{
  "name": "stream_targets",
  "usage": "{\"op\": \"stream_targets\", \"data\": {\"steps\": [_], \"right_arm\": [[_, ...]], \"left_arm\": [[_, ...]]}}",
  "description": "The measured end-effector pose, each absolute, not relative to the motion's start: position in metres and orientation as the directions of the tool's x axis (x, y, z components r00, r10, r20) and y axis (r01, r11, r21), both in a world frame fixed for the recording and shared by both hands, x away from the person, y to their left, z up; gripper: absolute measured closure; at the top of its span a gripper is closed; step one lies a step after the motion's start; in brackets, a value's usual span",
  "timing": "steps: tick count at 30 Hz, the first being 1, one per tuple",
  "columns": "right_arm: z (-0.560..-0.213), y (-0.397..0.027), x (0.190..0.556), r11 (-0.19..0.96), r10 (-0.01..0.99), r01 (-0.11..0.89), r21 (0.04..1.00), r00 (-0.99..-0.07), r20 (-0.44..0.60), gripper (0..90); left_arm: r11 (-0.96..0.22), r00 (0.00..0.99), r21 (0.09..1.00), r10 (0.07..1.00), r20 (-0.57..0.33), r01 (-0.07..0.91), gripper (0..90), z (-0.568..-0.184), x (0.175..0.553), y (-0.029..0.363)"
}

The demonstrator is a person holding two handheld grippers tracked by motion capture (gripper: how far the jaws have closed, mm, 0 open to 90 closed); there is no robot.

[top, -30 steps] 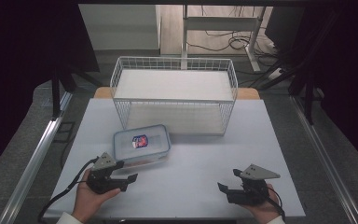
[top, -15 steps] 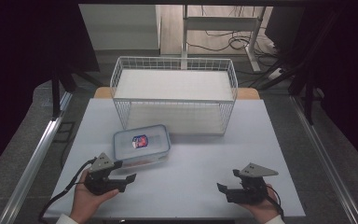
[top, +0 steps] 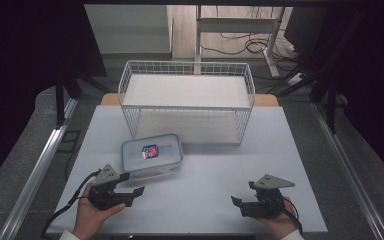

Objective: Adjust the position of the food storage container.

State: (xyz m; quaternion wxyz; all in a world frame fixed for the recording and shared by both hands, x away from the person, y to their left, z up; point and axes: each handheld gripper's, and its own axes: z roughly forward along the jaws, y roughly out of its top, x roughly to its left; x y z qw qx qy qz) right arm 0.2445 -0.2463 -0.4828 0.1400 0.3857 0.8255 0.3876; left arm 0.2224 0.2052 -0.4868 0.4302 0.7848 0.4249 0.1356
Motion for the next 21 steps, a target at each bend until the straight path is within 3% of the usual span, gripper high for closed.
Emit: {"op": "stream_targets", "data": {"steps": [21], "right_arm": [[-0.484, -0.244, 0.247, 0.42, 0.751, 0.532, 0.735, -0.658, 0.048, 17.2]], "left_arm": [[-0.219, 0.562, 0.796, 0.809, -0.175, 0.564, 26.9, -0.472, 0.232, 0.226]]}}
